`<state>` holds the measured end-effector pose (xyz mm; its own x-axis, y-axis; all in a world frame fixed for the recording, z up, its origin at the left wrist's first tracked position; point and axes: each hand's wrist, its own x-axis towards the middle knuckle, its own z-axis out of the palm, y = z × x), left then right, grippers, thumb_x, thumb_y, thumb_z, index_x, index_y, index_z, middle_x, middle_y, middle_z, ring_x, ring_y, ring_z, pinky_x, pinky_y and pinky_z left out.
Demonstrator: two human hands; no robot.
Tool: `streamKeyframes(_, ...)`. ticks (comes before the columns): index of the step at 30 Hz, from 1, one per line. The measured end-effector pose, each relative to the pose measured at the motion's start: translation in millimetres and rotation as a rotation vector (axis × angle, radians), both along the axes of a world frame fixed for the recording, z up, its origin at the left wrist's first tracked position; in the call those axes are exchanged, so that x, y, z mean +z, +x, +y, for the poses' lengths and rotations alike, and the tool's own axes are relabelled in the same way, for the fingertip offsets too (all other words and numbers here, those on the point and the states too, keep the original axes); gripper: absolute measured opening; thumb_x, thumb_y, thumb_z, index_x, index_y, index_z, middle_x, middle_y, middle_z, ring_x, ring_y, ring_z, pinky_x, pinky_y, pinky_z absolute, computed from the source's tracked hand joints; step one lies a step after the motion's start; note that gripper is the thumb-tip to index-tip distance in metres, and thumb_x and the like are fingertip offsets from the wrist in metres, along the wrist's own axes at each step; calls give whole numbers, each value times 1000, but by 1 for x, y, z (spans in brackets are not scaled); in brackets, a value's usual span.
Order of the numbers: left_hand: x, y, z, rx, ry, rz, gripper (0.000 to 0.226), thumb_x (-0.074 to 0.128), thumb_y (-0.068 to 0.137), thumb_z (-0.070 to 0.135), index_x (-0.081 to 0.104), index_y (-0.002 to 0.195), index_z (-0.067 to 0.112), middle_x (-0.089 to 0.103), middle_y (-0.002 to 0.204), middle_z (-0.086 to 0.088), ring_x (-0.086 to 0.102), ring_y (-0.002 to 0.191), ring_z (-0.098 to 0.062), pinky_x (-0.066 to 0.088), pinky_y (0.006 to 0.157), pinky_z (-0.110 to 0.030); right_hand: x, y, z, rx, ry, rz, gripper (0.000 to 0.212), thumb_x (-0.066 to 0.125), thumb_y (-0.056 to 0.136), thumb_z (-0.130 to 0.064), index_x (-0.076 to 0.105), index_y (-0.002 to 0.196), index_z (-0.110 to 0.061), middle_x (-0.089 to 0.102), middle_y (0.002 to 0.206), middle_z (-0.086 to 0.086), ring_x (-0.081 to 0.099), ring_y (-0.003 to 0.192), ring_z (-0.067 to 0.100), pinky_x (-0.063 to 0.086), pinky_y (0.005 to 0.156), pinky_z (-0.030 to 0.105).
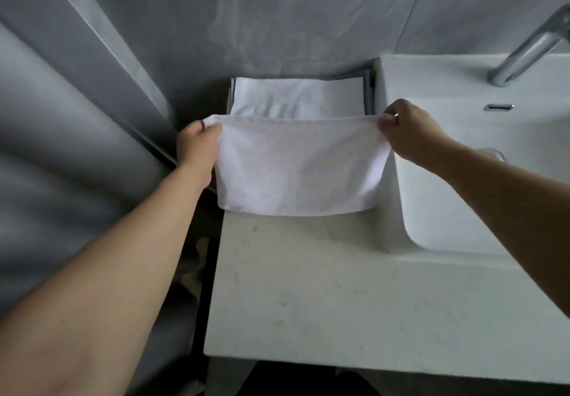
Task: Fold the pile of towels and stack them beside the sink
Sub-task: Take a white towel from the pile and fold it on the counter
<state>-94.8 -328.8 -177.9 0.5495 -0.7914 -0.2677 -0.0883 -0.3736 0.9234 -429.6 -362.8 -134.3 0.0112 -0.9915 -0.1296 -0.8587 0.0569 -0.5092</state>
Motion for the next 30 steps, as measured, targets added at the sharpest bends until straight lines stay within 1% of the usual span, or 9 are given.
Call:
streamKeyframes(2, -4, 4, -38, -24, -24, 33, 17, 61, 90, 21, 64, 74, 23, 65, 70, 12, 58, 64, -7, 49, 57, -18, -3, 1, -35, -18, -42, 89, 27, 40, 92, -23, 57, 102, -5, 61, 97, 18, 54, 88, 36, 40, 69, 34)
streamKeyframes(5, -11, 8, -94, -31, -2, 39, 14, 61, 87, 17, 65, 73, 20, 67, 75, 5, 60, 72, -15, 48, 64, -25, -11, 9, -84, -46, -90, 210, 26, 39, 94, -24, 53, 104, -5, 61, 107, 25, 57, 95, 41, 41, 76, 38)
streamKeyframes(8, -22, 10, -142, -34, 16, 34, 8, 60, 79, 16, 66, 75, 14, 66, 74, 3, 61, 72, -19, 45, 61, -24, -28, 24, -125, -48, -106, 344, 24, 37, 94, -17, 45, 114, -4, 61, 110, 28, 58, 100, 42, 38, 86, 41)
streamKeyframes(12, -47, 9, -182, -60, 98, -92, 24, 55, 86, 16, 66, 103, 4, 64, 95, -8, 58, 85, -26, 46, 73, -32, -57, 40, -161, -19, -53, 577, 39, 42, 89, -16, 46, 125, -4, 58, 122, 22, 49, 117, 37, 28, 99, 41)
streamKeyframes(16, -72, 8, -197, -84, 155, -282, 31, 48, 93, 21, 62, 112, 0, 64, 114, -20, 61, 102, -36, 48, 81, -36, -74, 41, -179, 3, -103, 770, 42, 47, 85, -17, 56, 124, -5, 54, 129, 19, 36, 124, 34, 20, 101, 38)
streamKeyframes(19, -79, 6, -201, -129, 151, -456, 35, 43, 99, 23, 60, 121, 2, 61, 127, -21, 57, 116, -37, 43, 89, -35, -84, 41, -185, -3, -92, 787, 38, 46, 85, -16, 62, 118, -3, 55, 124, 22, 36, 121, 35, 20, 98, 39)
streamKeyframes(25, -89, -10, -199, -72, 125, -657, 26, 43, 101, 28, 58, 102, 6, 66, 113, -18, 59, 106, -39, 33, 74, -33, -89, 44, -192, 10, -47, 870, 38, 48, 83, -16, 64, 116, -6, 59, 121, 16, 32, 124, 35, 12, 97, 41)
streamKeyframes(28, -91, -15, -197, -21, 153, -671, 26, 42, 101, 31, 55, 98, 9, 66, 109, -16, 59, 103, -38, 32, 71, -33, -90, 46, -190, -3, -32, 849, 41, 47, 85, -17, 61, 122, -5, 55, 126, 18, 29, 127, 35, 12, 101, 41)
streamKeyframes(30, -91, -19, -198, -5, 174, -664, 29, 41, 101, 32, 55, 105, 7, 64, 116, -16, 58, 108, -38, 33, 73, -34, -91, 46, -188, -30, -24, 801, 45, 46, 85, -15, 55, 127, -3, 47, 131, 20, 27, 130, 35, 12, 106, 42)
